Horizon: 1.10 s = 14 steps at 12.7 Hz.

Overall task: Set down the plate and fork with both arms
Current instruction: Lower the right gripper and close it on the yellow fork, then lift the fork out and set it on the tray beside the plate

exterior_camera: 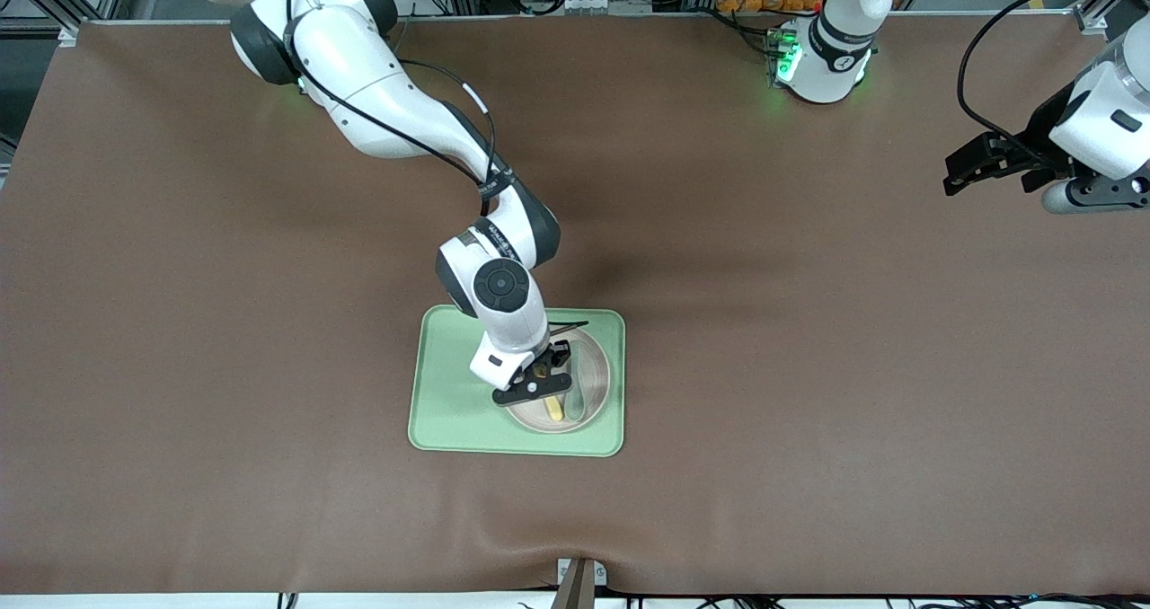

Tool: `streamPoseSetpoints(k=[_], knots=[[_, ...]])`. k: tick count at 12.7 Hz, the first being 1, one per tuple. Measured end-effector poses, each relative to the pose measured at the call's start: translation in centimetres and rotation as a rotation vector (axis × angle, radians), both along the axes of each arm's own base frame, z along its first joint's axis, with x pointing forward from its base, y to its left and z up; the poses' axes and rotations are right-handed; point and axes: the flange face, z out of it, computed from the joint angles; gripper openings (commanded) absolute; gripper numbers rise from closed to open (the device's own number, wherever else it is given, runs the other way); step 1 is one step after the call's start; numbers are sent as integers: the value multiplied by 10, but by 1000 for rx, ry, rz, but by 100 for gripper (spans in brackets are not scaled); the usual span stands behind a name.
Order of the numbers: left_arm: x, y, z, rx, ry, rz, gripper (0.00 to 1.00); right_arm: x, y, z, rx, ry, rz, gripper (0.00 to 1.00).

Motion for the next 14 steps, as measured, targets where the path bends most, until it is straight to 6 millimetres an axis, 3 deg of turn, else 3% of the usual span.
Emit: streamPoseSetpoints(k=[1, 3, 8, 11, 14], knots=[[0, 0, 0, 0, 0, 0, 100, 0, 0, -3, 0, 0, 1, 34], [0, 0, 0, 0, 0, 0, 100, -1, 1, -4, 2, -5, 1, 0], [0, 0, -1, 0, 1, 0, 100, 1, 4, 2, 9, -18, -4, 0], [1, 0, -2, 0, 3, -1, 100, 7, 1, 25, -6, 5, -22, 0], [1, -1, -2, 0, 3, -1, 100, 27, -30, 56, -11, 15, -76, 0]])
